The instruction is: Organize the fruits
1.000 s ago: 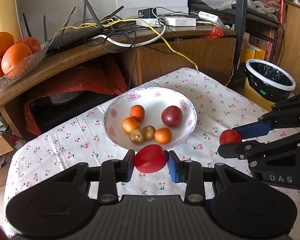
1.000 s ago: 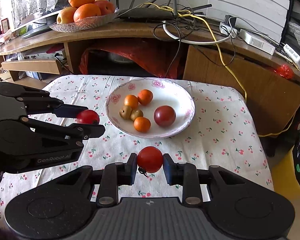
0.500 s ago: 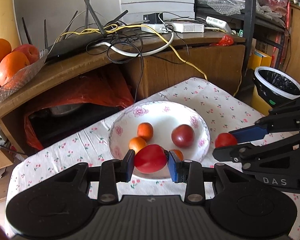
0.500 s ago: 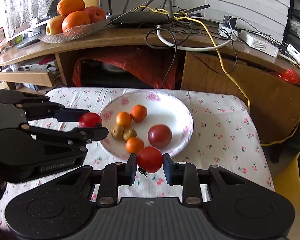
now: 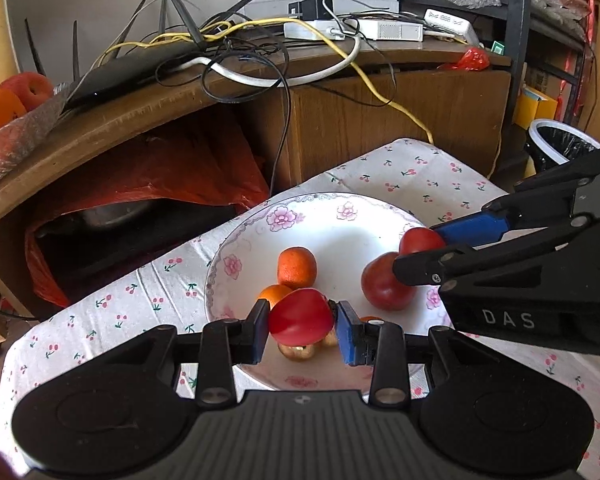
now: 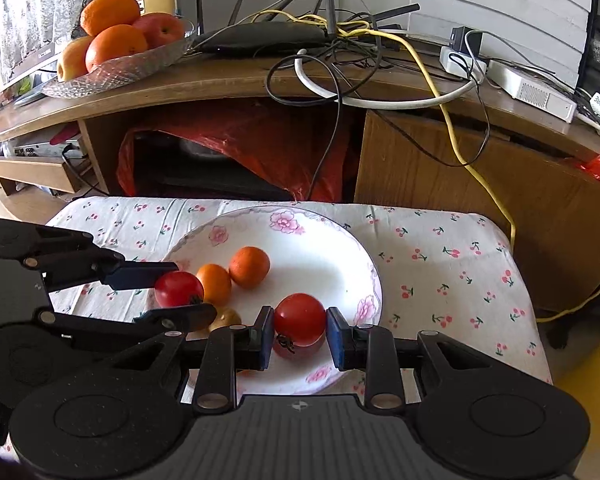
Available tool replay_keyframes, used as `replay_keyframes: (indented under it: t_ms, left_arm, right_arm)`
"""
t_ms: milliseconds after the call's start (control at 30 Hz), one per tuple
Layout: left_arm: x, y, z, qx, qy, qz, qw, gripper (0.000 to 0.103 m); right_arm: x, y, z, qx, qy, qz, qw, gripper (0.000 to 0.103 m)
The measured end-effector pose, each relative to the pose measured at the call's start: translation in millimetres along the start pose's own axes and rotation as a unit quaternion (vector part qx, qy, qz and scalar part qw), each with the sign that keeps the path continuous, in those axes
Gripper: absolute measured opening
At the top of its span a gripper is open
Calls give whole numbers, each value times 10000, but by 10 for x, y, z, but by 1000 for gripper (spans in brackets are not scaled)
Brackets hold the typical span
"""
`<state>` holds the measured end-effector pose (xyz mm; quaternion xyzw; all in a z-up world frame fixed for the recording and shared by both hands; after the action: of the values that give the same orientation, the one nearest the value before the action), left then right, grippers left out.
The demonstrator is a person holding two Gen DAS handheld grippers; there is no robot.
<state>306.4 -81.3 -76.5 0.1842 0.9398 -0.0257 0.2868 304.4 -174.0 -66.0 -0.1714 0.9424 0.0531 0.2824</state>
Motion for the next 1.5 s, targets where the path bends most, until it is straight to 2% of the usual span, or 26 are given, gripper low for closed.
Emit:
replay_keyframes:
  t_ms: [267, 533, 700, 833, 1100, 1233, 1500]
  left_arm:
    - [-53, -4, 128, -16, 52, 16, 10000, 44]
    - [-107, 8, 213, 25, 89, -34, 10000, 45]
    - [-118, 13, 234, 28, 97, -63, 9999, 46]
    - [-139, 27, 218, 42, 35, -93, 9999, 53]
    - [-164, 55, 144, 32, -37, -165, 9999, 56]
    - [-168, 91, 30, -41, -137, -267, 9995, 68]
    - [-78, 151, -214, -196, -229, -460, 9985, 72]
  right_arm:
    - [-92, 1, 120, -42, -31, -20, 10000, 24]
    - [-168, -92, 171, -61, -123, 149, 9998, 31]
    - [-178, -113, 193, -105, -146, 204, 9996, 31]
    - [-183, -127, 195, -130, -166, 249, 9995, 32]
    - [-192, -249, 92, -41, -275, 475, 9985, 33]
    - [-140, -273, 9, 69, -278, 527, 9982, 38]
    - [38, -260, -170, 234, -168, 600, 9978, 39]
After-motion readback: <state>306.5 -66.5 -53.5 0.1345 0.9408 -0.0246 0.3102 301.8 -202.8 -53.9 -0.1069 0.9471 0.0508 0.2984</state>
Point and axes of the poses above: each gripper's, at about its wrist camera, not at the fingertips, and z roughly the way its jaws point, y to its left, x to its underside, the point moved 9 cm from there along z, roughly the way its jaws point, and after that the axes turned 11 degrees about y, right-handed, at the moved point
